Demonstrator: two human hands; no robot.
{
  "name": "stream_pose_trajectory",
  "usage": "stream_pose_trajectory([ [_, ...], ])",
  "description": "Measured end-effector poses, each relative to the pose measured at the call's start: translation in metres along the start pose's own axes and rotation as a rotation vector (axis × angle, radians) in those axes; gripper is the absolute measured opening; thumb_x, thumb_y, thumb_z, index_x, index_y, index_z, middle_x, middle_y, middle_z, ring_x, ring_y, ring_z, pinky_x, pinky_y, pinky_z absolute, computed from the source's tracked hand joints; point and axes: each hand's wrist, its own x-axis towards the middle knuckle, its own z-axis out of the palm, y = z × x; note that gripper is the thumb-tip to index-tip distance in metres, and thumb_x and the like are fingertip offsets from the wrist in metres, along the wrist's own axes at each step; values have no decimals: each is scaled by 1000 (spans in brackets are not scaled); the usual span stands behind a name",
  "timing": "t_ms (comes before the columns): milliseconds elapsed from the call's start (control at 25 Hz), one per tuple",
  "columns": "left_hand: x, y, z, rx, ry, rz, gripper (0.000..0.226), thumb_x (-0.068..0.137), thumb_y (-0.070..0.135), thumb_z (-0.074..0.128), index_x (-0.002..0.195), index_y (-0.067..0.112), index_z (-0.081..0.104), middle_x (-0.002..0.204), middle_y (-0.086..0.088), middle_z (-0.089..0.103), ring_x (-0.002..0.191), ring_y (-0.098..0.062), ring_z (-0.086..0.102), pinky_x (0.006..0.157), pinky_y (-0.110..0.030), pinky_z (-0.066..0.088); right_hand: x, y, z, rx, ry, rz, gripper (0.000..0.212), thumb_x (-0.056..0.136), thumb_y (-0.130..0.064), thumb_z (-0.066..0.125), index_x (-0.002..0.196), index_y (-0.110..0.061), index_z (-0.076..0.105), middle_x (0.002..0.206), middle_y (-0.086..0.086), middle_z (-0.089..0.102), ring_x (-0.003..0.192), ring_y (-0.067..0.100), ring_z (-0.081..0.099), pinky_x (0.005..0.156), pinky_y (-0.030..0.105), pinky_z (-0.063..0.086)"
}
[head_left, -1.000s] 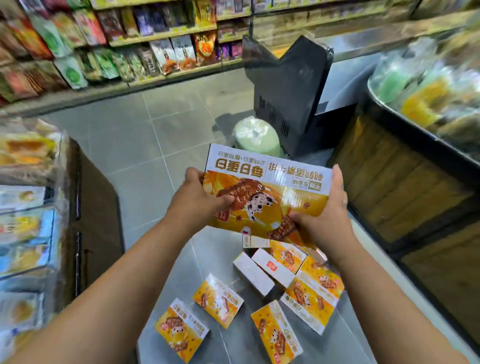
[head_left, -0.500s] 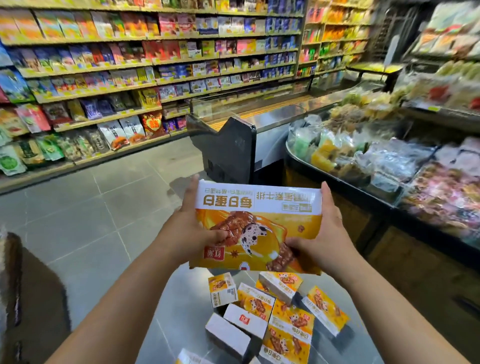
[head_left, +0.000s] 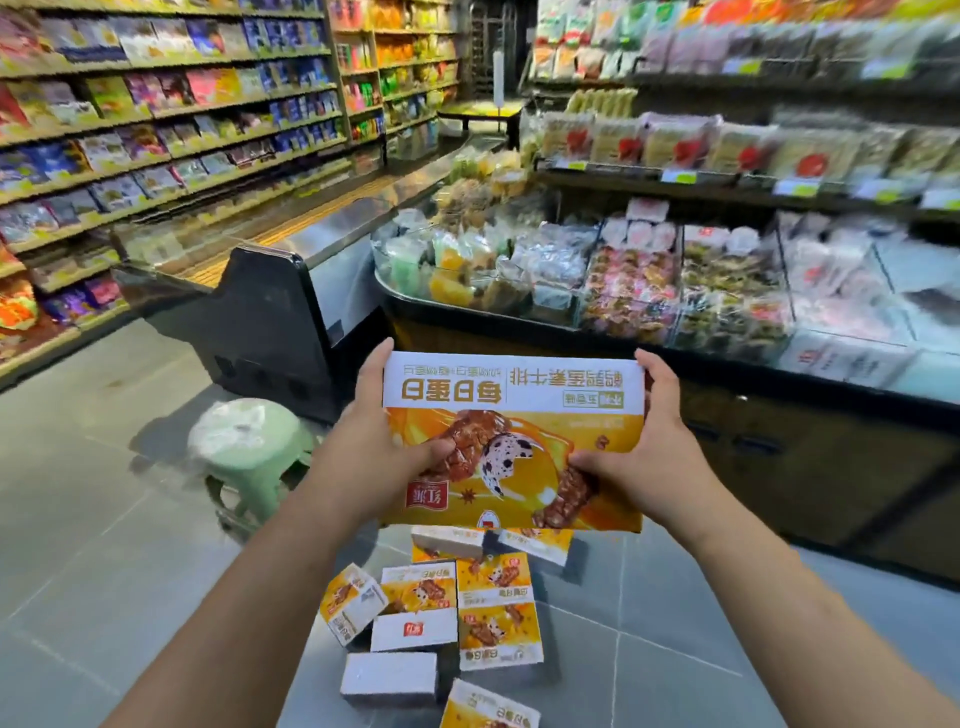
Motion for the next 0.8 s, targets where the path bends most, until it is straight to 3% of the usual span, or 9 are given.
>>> stream_pose_trajectory([
  [120, 2, 31, 35, -4, -101, 69, 111, 76, 30, 81, 145, 51, -3, 126, 7, 56, 101, -19, 61, 89, -41, 52, -20, 19, -42, 8, 102, 64, 111, 69, -16, 86, 143, -46, 8, 124, -10, 43, 109, 17, 53, 93, 36, 46],
  [240, 1, 70, 76, 14, -180, 142, 113, 74, 34, 82, 141, 55, -6, 124, 6, 56, 105, -22, 60, 91, -47, 52, -36, 43, -91, 23, 200, 129, 119, 67, -18, 87, 147, -45, 4, 130, -11, 44, 117, 18, 51, 102, 40, 44],
  [480, -6, 160, 183, 1, -339, 252, 115, 72, 33, 83, 138, 60, -7, 126, 4, 54, 102, -18, 61, 88, -45, 54, -63, 107, -203, 23, 373, 204, 114, 66, -18, 88, 146, -46, 13, 137, -6, 48, 116, 17, 55, 100, 45, 48],
  [640, -25, 236, 272, -6, -447, 309, 117, 74, 32, 82, 144, 51, -10, 130, 2, 52, 99, -16, 60, 86, -37, 54, -82, 160, -298, 23, 459, 251, 110, 68, -16, 87, 145, -45, 14, 134, -6, 50, 112, 17, 56, 96, 44, 50],
  [800, -51, 311, 366, -23, -529, 376, 116, 74, 31, 82, 145, 50, -8, 136, 3, 48, 112, -21, 57, 96, -43, 50, -101, 219, -395, 24, 539, 290, 110, 67, -18, 88, 143, -49, 15, 133, -6, 50, 114, 18, 55, 97, 48, 49],
])
